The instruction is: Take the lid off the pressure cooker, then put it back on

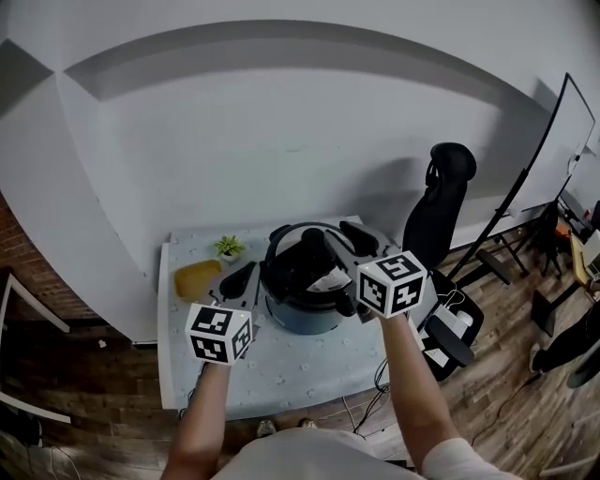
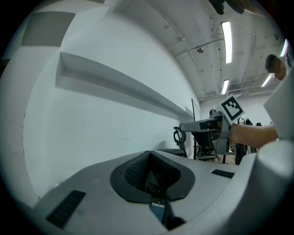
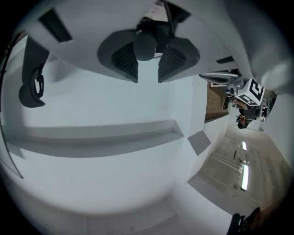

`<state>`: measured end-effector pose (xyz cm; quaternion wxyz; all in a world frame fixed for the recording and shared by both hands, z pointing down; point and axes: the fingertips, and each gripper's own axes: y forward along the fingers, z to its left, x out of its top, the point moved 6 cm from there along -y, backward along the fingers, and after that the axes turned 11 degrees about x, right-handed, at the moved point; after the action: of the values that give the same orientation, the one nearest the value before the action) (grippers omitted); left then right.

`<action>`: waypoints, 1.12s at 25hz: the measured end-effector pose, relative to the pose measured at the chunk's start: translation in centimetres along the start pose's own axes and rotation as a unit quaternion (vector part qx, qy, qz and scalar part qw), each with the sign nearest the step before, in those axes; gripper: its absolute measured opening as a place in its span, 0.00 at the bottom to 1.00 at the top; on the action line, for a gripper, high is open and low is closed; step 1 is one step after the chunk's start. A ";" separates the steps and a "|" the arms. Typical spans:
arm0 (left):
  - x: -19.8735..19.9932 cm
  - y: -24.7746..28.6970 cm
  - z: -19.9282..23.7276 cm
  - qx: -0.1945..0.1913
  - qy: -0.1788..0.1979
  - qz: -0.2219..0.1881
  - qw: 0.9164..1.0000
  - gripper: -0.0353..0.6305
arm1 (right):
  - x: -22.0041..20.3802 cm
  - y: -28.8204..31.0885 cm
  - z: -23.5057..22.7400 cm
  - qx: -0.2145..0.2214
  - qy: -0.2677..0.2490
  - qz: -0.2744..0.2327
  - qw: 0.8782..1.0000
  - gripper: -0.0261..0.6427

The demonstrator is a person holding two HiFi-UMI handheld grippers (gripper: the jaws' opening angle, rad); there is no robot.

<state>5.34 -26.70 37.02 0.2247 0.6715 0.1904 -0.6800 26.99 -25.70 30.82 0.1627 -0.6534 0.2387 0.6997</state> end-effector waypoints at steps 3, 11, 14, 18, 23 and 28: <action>0.0 0.1 -0.5 -0.006 -0.004 -0.005 1.000 0.07 | -1.1 -2.5 0.4 -0.028 -0.008 -0.012 1.000 0.12; -0.7 -0.1 -2.3 -0.026 -0.010 -0.003 1.000 0.07 | -4.6 -6.5 1.7 -0.060 0.008 -0.021 0.998 0.04; -1.3 -0.2 -2.7 -0.031 -0.012 0.003 0.999 0.07 | -5.8 -7.0 2.2 -0.064 0.013 -0.021 0.998 0.04; -1.9 -0.5 -2.9 -0.032 -0.013 0.008 0.999 0.07 | -6.8 -7.6 2.9 -0.065 0.016 -0.033 0.997 0.04; -2.3 -0.9 -2.8 -0.030 -0.018 0.007 0.999 0.07 | -7.9 -7.6 3.5 -0.063 0.020 -0.039 0.997 0.04; -2.4 -1.1 -2.8 -0.029 -0.015 0.006 0.999 0.07 | -8.0 -7.7 3.8 -0.058 0.017 -0.042 0.997 0.04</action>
<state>6.99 -24.08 39.33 0.2513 0.6559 0.2026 -0.6824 28.72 -16.57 37.93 0.1496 -0.6830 0.1733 0.6936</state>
